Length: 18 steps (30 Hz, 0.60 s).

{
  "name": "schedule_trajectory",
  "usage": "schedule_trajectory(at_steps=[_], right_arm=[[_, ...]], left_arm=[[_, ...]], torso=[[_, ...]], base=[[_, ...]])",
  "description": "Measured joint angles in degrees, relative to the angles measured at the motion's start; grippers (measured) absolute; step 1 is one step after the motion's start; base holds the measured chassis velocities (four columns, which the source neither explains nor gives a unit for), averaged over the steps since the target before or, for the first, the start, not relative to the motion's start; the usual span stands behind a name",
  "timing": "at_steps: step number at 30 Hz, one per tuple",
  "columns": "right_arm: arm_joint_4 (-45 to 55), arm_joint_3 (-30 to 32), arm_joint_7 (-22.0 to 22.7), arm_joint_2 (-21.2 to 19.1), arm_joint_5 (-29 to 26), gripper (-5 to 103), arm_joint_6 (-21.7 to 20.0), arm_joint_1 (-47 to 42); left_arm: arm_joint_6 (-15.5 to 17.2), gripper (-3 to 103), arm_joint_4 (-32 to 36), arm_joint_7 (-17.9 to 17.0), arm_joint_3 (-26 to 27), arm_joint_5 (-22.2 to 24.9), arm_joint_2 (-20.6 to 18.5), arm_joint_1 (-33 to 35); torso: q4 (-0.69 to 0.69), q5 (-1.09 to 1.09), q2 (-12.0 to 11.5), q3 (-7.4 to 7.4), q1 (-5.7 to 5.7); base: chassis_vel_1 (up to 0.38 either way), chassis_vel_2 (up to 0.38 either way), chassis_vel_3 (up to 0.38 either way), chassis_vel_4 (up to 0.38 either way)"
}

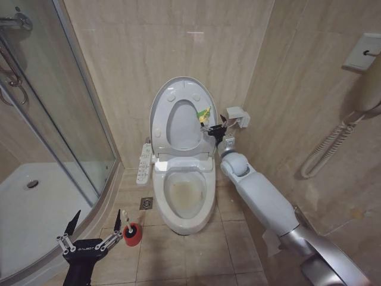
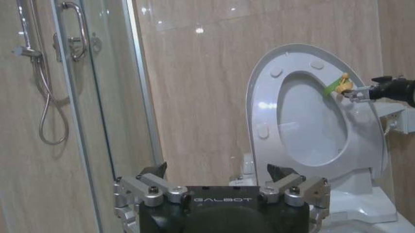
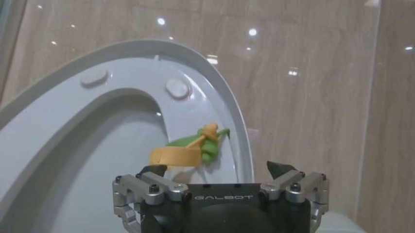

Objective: Open the toilet lid, clean the toilet bowl with a toilet brush, close the toilet lid, and flush.

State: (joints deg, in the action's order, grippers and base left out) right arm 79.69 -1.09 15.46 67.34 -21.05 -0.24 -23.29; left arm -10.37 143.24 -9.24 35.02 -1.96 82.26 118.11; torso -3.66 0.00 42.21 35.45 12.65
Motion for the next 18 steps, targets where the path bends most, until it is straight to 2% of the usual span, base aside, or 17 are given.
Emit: schedule_trajectory(at_steps=[12, 18], right_arm=[[-1.35, 2.08, 1.56, -1.65, 1.54, 100, -0.27, 0.21], [1.78, 3.40, 1.15, -3.42, 0.73, 100, -0.41, -3.09]], left_arm=[[0.00, 100, 0.00, 0.00, 0.00, 0.00, 0.00, 0.00], [0.00, 100, 0.00, 0.00, 0.00, 0.00, 0.00, 0.00]], torso=[[0.00, 0.00, 0.00, 0.00, 0.00], [-0.01, 0.00, 0.00, 0.00, 0.00]], base=[[0.000, 0.000, 0.000, 0.000], [0.000, 0.000, 0.000, 0.000]])
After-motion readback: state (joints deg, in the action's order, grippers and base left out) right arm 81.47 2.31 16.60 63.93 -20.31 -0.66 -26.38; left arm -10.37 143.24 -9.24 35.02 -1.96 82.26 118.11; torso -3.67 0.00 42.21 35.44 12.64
